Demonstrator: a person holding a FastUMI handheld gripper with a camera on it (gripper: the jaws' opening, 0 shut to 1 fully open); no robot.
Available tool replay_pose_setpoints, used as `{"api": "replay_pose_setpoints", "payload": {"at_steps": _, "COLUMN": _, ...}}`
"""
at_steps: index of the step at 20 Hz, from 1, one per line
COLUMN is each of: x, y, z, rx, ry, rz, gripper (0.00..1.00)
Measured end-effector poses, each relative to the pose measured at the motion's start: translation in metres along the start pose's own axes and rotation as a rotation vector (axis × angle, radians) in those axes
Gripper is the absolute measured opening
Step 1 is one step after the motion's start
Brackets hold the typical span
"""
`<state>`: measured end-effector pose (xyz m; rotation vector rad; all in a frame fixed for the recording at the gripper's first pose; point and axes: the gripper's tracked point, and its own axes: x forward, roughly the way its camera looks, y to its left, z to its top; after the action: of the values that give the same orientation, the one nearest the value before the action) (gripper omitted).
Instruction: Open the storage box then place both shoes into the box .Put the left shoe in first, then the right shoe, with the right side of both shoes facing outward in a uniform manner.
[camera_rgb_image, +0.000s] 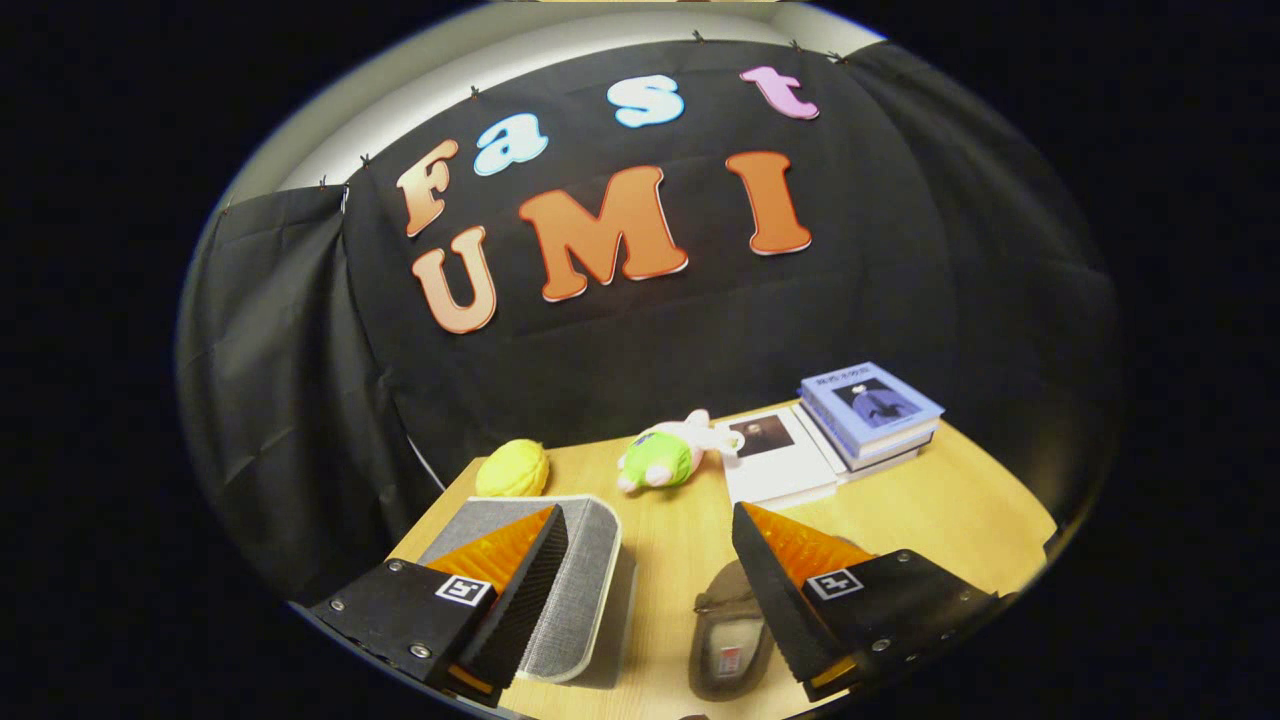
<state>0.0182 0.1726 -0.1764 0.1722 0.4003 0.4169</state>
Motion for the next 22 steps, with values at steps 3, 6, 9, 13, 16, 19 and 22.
{"api": "replay_pose_setpoints", "payload": {"at_steps": 3, "x": 0.016, "y": 0.017, "z": -0.038, "rx": 0.055, "ry": 0.095, "rz": 0.059, "gripper": 0.98}}
{"api": "replay_pose_setpoints", "payload": {"at_steps": 6, "x": 0.027, "y": 0.027, "z": -0.06, "rx": 0.112, "ry": 0.169, "rz": 0.115, "gripper": 0.98}}
{"api": "replay_pose_setpoints", "payload": {"at_steps": 9, "x": 0.039, "y": 0.034, "z": -0.074, "rx": 0.242, "ry": 0.223, "rz": 0.174, "gripper": 0.98}}
{"api": "replay_pose_setpoints", "payload": {"at_steps": 13, "x": 0.054, "y": 0.039, "z": -0.101, "rx": 0.413, "ry": 0.318, "rz": 0.234, "gripper": 0.98}}
{"api": "replay_pose_setpoints", "payload": {"at_steps": 16, "x": 0.059, "y": 0.048, "z": -0.113, "rx": 0.559, "ry": 0.366, "rz": 0.298, "gripper": 0.98}}
{"api": "replay_pose_setpoints", "payload": {"at_steps": 19, "x": 0.065, "y": 0.055, "z": -0.115, "rx": 0.648, "ry": 0.377, "rz": 0.329, "gripper": 0.98}}
{"api": "replay_pose_setpoints", "payload": {"at_steps": 22, "x": 0.069, "y": 0.064, "z": -0.109, "rx": 0.684, "ry": 0.367, "rz": 0.343, "gripper": 0.95}}
